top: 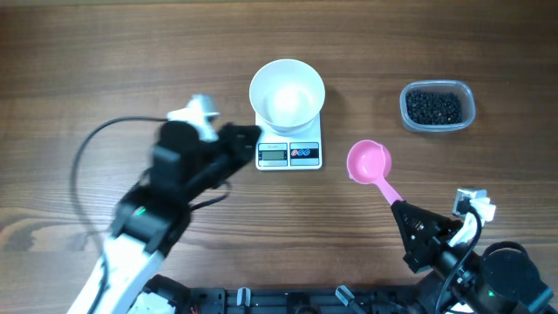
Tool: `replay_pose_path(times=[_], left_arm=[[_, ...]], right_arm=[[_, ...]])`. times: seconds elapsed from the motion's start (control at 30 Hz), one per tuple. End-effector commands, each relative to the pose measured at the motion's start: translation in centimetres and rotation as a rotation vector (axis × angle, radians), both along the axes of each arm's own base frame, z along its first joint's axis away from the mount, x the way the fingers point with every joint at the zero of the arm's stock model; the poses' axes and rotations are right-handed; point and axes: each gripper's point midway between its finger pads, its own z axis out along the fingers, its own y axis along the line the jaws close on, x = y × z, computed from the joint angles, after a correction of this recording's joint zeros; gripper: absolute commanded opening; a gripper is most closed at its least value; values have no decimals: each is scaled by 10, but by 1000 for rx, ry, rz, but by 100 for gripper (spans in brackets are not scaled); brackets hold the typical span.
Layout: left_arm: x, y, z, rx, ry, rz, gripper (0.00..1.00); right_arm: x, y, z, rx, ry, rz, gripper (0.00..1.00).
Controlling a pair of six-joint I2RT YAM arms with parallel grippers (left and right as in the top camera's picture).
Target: Scoop item into bowl and weigh 150g on scale
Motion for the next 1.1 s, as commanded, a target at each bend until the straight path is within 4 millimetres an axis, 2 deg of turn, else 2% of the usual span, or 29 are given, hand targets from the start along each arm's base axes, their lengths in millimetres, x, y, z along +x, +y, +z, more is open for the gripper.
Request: replay_pose_path(times=[0.0, 0.13, 0.3, 0.4, 0.53, 0.73, 1.07], left_arm=[[3, -37, -40, 145, 7, -85, 4], [2, -62, -88, 372, -12, -152, 4], [2, -83, -128, 595, -106, -256, 4], [8, -88, -146, 649, -121, -275, 4], [18, -84, -161, 692, -118, -254, 4], [33, -76, -170, 788, -165, -220, 4], [38, -68, -194, 906, -177, -291, 4]], right_arm=[[3, -9, 8, 29, -13, -63, 4], [4, -12, 8, 26, -16, -81, 4], [5, -13, 8, 35, -11, -90, 4], [5, -13, 8, 43, -7, -97, 4], [5, -14, 8, 43, -7, -100, 4], [5, -14, 8, 44, -6, -101, 4], [7, -17, 8, 80, 12, -136, 4]])
